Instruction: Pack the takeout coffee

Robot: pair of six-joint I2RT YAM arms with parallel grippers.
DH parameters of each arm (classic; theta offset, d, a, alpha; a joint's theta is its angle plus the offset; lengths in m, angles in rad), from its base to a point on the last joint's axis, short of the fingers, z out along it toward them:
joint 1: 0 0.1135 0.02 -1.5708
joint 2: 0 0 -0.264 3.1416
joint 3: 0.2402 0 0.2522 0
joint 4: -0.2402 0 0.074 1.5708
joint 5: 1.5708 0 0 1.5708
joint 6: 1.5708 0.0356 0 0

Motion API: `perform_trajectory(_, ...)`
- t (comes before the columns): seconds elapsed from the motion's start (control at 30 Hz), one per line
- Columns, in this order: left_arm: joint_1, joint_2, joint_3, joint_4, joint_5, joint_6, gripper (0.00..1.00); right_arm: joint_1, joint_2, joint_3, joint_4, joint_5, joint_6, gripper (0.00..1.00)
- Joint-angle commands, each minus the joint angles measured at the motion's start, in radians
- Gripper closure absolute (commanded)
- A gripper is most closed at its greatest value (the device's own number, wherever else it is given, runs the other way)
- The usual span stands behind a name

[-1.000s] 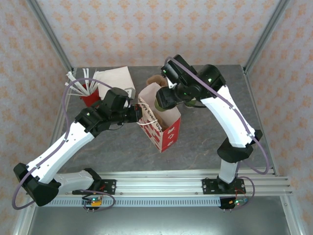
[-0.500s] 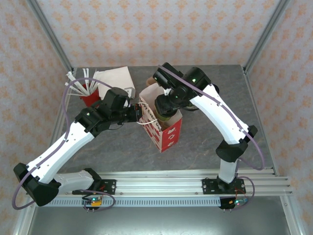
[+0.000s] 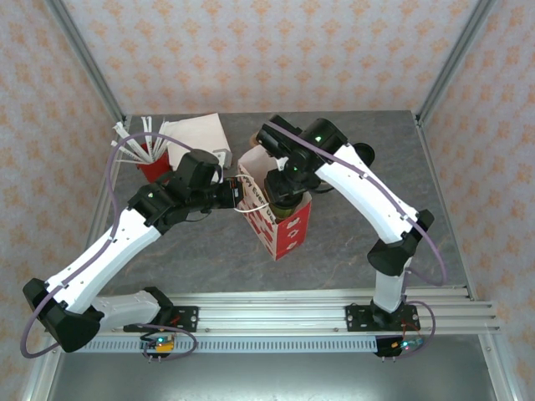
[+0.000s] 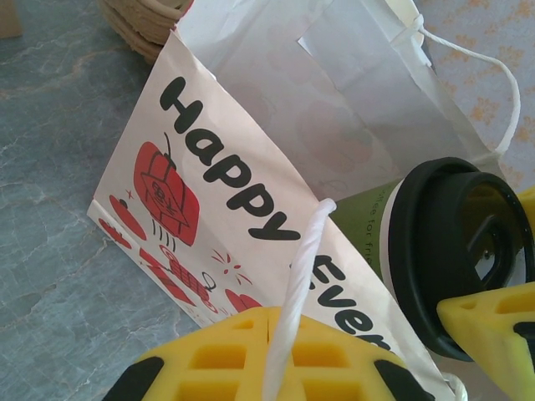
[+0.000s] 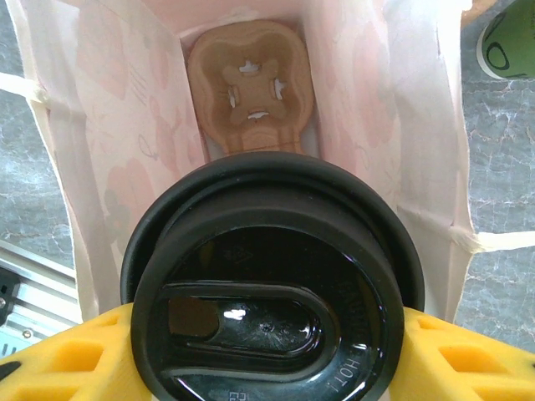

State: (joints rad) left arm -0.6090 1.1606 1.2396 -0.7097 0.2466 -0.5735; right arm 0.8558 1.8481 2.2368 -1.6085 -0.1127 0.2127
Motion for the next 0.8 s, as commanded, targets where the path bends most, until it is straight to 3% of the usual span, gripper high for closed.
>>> perform_trajectory(0.0, -0.011, -0.022, -0.009, 0.02, -0.026, 0.024, 0.92, -0.006, 0.013, -0.017, -0.171, 0.013, 0.04, 0.38)
perform_trajectory(0.77, -0.011, -0.024, -0.014, 0.02, -0.031, 0.034, 0.92, -0.018, 0.056, -0.025, -0.159, 0.046, 0.002, 0.37)
